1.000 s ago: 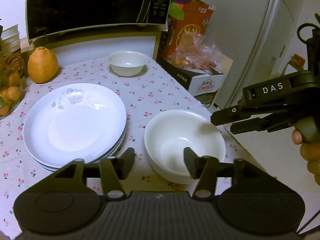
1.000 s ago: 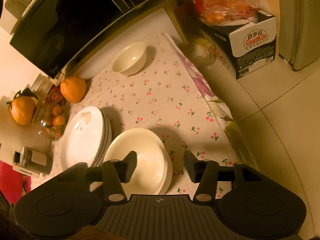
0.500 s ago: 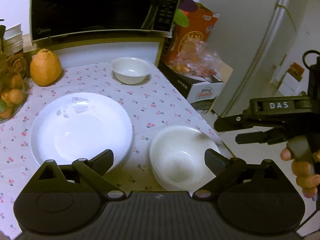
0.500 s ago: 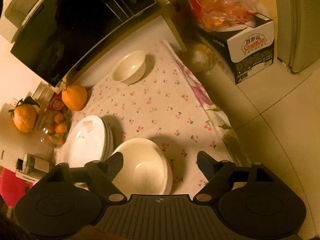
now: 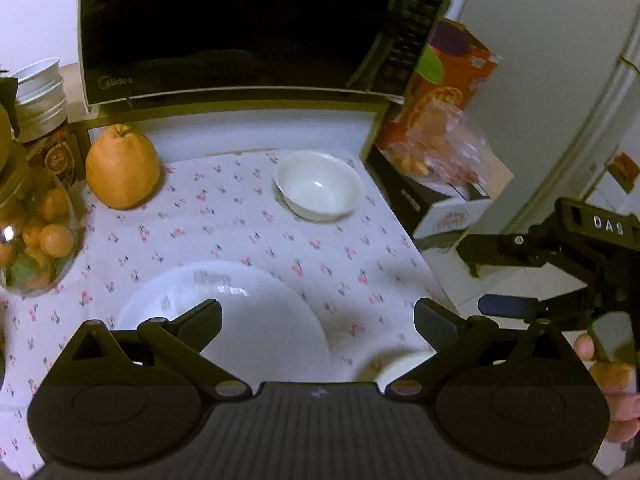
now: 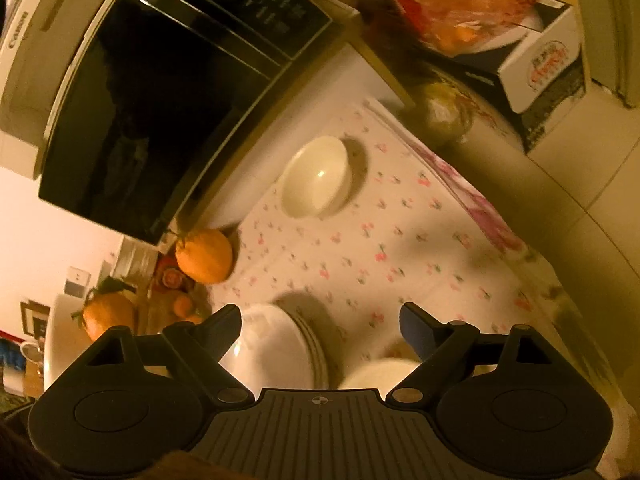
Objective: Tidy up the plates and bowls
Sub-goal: 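Move both grippers to the white bowl beside the microwave, then close both grippers on the rim of the white bowl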
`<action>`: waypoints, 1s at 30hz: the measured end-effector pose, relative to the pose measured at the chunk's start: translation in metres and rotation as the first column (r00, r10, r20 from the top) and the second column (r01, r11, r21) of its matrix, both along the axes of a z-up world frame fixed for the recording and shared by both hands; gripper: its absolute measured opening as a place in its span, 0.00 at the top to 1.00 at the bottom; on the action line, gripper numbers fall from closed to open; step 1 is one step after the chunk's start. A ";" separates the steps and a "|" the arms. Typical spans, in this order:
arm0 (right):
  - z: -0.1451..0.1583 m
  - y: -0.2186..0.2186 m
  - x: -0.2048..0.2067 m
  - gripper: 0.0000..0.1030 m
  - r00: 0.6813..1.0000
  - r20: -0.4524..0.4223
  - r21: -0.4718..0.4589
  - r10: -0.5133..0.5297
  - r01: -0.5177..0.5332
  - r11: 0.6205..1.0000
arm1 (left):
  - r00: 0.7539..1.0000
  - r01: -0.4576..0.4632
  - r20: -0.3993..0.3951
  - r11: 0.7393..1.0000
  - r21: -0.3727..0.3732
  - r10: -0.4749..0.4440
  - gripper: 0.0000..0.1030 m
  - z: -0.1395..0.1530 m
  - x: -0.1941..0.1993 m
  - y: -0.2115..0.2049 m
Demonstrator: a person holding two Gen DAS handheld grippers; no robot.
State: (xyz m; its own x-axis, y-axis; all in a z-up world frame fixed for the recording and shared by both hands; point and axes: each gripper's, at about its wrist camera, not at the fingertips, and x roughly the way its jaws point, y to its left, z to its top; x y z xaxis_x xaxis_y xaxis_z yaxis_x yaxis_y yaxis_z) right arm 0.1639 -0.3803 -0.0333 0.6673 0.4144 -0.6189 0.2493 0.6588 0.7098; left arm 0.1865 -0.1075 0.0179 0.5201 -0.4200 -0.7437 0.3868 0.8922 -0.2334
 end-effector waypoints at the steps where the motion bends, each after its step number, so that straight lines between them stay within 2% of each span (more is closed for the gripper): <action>1: -0.001 -0.001 0.008 0.14 1.000 -0.003 0.003 -0.003 0.003 1.000 | 1.000 -0.007 -0.002 1.000 0.003 0.007 0.01 0.000 0.006 0.000; 11: -0.023 -0.014 0.074 0.14 0.999 -0.044 -0.001 -0.018 0.018 1.000 | 0.999 -0.033 -0.007 0.998 0.057 0.034 0.01 -0.012 0.074 -0.017; 17: -0.037 -0.019 0.111 0.14 0.998 -0.059 0.030 -0.014 0.016 0.999 | 0.999 -0.030 -0.021 0.998 0.046 0.031 0.02 -0.029 0.114 -0.033; 23: -0.042 -0.018 0.140 0.15 1.000 -0.020 -0.026 -0.020 0.020 0.999 | 0.999 -0.037 -0.036 0.999 0.037 0.038 0.26 -0.043 0.147 -0.042; 28: -0.054 -0.015 0.156 0.35 0.999 -0.032 -0.033 -0.012 0.011 0.999 | 0.998 -0.041 -0.051 0.999 -0.001 0.041 0.47 -0.056 0.165 -0.047; 30: -0.060 -0.014 0.160 0.45 0.999 -0.040 -0.035 -0.013 0.012 0.999 | 0.997 -0.048 -0.063 0.999 -0.010 0.047 0.52 -0.062 0.169 -0.048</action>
State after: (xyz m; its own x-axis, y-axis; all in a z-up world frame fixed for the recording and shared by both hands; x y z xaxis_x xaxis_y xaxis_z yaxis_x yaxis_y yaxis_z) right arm 0.3240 -0.3940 -0.0931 0.6464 0.3840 -0.6593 0.2857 0.6794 0.6759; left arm 0.3559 -0.1560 -0.0439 0.4922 -0.4049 -0.7706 0.3282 0.9062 -0.2665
